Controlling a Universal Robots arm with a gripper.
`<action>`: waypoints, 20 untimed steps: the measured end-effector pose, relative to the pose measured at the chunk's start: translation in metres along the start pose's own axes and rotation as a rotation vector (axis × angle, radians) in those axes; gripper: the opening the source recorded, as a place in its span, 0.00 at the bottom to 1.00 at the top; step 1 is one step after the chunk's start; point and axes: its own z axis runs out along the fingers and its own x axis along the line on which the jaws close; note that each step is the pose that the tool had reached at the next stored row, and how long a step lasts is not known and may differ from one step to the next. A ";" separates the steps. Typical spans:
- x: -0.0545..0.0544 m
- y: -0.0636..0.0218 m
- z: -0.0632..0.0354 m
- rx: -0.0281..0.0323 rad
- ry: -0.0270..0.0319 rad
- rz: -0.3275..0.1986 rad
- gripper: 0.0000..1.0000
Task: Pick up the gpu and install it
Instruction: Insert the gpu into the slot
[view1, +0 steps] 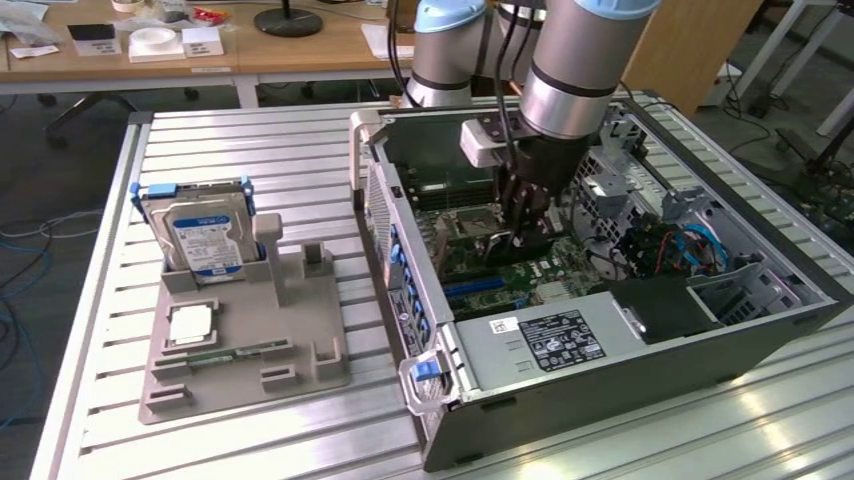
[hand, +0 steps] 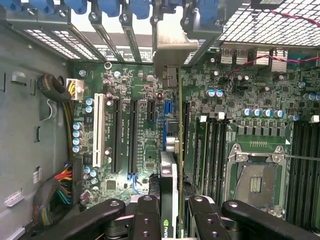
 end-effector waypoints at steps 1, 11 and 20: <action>0.000 0.0006 0.0010 0.0000 0.0000 0.000 0.27; 0.000 0.0036 0.0065 0.0003 0.0001 0.000 0.27; 0.000 0.0076 0.0079 0.0017 0.0000 0.000 0.27</action>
